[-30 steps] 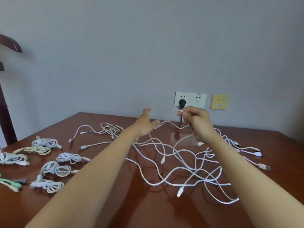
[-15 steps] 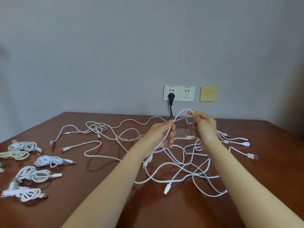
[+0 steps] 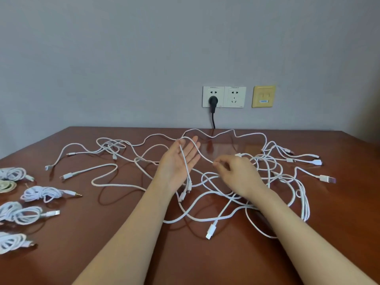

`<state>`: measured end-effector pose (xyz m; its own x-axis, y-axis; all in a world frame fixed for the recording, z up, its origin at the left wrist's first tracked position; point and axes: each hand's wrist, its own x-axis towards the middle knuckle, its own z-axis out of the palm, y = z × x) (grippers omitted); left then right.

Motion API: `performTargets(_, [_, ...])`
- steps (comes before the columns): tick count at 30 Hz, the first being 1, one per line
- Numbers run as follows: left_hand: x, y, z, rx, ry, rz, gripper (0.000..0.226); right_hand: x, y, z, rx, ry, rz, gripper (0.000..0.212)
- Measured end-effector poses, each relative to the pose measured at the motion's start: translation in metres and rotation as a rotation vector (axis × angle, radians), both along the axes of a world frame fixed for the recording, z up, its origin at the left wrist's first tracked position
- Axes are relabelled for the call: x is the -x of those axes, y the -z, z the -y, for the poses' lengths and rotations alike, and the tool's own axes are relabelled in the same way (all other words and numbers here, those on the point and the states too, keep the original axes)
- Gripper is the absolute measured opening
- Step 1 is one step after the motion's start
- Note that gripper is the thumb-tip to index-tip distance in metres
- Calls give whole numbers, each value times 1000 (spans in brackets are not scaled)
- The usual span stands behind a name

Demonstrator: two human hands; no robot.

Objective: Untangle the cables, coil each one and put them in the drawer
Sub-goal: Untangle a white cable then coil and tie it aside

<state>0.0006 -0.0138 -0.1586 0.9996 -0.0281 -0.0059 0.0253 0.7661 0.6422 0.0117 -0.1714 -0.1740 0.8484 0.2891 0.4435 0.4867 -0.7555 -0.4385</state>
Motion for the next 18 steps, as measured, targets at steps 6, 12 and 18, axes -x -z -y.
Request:
performTargets(6, [1,1,4,-23,-56,-24,33,10,1,-8,100,-106,57,20])
performTargets(12, [-2,1,7,-83,-116,-67,32,14,4,-15,83,-211,29,16])
performTargets(18, [-6,-3,0,-125,-222,-45,37,20,-6,-23,-159,-235,-129,17])
